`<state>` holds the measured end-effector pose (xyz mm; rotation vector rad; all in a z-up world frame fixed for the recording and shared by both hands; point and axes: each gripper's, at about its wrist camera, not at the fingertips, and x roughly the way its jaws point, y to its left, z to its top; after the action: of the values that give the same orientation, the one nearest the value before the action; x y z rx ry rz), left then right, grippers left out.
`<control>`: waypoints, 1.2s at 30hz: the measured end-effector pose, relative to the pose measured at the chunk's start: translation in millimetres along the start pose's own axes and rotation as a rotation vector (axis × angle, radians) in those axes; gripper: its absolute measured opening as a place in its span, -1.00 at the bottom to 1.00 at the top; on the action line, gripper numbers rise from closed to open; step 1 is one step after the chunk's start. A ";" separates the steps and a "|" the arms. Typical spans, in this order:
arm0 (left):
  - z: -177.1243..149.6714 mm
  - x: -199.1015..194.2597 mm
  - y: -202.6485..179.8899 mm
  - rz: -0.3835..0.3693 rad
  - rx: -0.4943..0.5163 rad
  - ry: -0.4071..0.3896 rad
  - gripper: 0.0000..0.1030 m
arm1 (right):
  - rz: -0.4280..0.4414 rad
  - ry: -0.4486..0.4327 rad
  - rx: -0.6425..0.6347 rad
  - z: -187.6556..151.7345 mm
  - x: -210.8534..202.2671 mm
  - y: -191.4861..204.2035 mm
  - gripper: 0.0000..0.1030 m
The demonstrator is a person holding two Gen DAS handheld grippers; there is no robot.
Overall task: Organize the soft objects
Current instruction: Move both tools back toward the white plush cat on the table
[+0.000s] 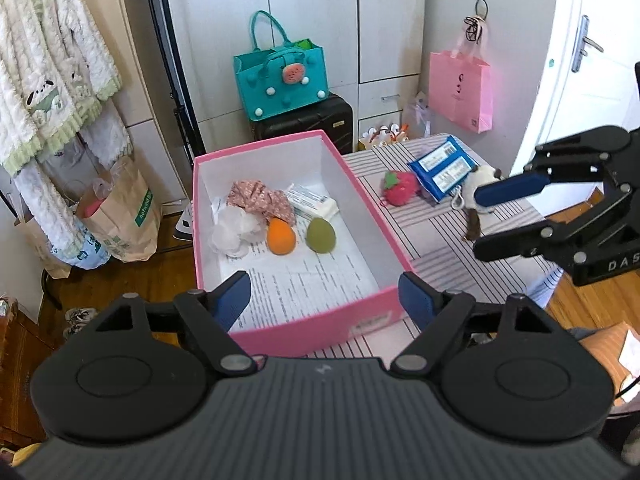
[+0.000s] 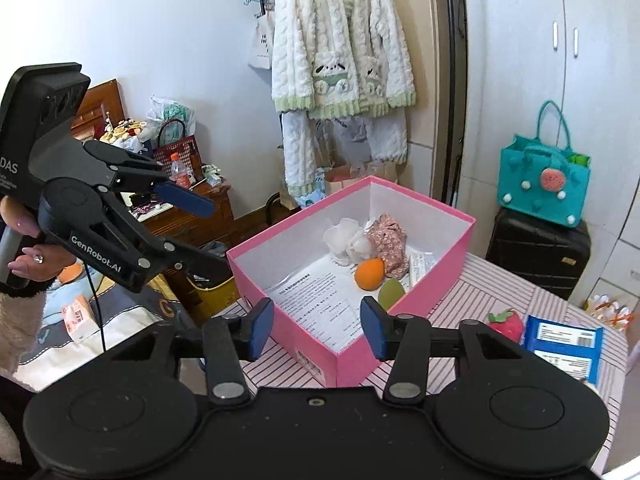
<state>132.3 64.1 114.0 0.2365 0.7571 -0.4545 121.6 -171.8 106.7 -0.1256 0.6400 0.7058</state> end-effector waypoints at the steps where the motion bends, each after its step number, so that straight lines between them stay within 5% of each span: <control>1: -1.8 -2.0 -3.2 0.001 0.005 -0.001 0.57 | -0.007 -0.007 -0.002 -2.7 -4.4 1.0 0.17; 11: -20.7 -7.9 -35.4 -0.026 0.050 -0.017 0.70 | -0.059 -0.033 -0.018 -30.6 -31.9 3.2 0.67; 22: -32.5 15.3 -73.8 -0.089 0.073 -0.029 0.74 | -0.151 -0.017 -0.014 -74.7 -46.4 -11.2 0.71; 36: -27.5 61.6 -118.8 -0.207 0.029 -0.064 0.77 | -0.259 -0.006 0.081 -118.3 -47.0 -74.8 0.76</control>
<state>98.2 -49.2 45.8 0.1706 0.7152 -0.6666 82.4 -292.8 31.6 -0.1285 0.6323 0.4295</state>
